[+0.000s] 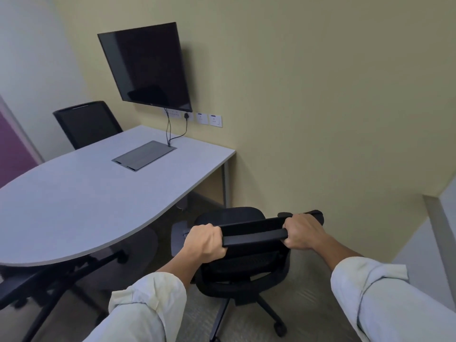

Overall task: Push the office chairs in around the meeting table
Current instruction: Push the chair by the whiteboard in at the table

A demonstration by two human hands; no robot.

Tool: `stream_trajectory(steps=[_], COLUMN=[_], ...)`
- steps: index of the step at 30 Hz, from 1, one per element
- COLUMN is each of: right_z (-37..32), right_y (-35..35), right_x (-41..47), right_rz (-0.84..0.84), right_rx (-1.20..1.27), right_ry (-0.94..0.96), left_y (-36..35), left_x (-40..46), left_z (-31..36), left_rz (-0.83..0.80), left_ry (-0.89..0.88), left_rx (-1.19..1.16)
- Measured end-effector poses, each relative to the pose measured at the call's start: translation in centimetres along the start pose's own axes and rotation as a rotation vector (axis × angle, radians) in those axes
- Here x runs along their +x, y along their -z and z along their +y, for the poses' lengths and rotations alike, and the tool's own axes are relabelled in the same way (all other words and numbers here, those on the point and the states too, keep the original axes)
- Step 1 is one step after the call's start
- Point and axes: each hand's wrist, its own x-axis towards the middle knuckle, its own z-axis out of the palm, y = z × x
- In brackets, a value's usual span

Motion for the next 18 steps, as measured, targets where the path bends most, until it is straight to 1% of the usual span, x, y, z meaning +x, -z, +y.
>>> stream_trajectory(steps=[2, 4, 5, 7, 8, 10, 11, 13, 14, 16, 18], right_z=[0.1, 0.5, 0.4, 0.8, 0.9, 1.3, 1.3, 1.7, 1.8, 2.3, 2.8], right_y=[0.3, 0.1, 0.3, 0.2, 0.4, 0.3, 0.4, 0.0, 0.3, 0.1, 0.3], right_x=[2.4, 6.9, 7.3, 12.3, 12.6, 17.4, 17.6, 22.1, 22.3, 26.4, 28.5], right_rz=[-0.006, -0.012, -0.02, -0.034, -0.038, -0.043, -0.051, -0.05, -0.049, -0.061, -0.065], right_rx=[-0.002, -0.002, 0.0, -0.009, -0.009, -0.016, -0.019, -0.018, -0.019, -0.024, -0.025], right_ry=[0.02, 0.052, 0.053, 0.097, 0.094, 0.124, 0.127, 0.168, 0.173, 0.216, 0.229], left_y=[0.1, -0.2, 0.1, -0.2, 0.0, -0.3, 0.0, -0.4, -0.1, -0.4, -0.2], left_x=[1.0, 3.4, 3.6, 6.2, 6.3, 9.0, 9.2, 11.8, 12.0, 14.4, 15.8], left_z=[-0.7, -2.3, -2.4, -4.4, -4.3, -6.1, -6.0, -7.7, -7.7, -9.1, -9.5], left_rz=[0.011, 0.017, 0.01, 0.011, 0.007, 0.006, -0.001, -0.009, -0.011, -0.021, -0.008], left_ry=[0.029, 0.072, 0.072, 0.12, 0.116, 0.158, 0.154, 0.204, 0.204, 0.25, 0.271], left_rx=[-0.012, -0.029, -0.029, -0.051, -0.046, -0.061, -0.055, -0.061, -0.055, -0.065, -0.059])
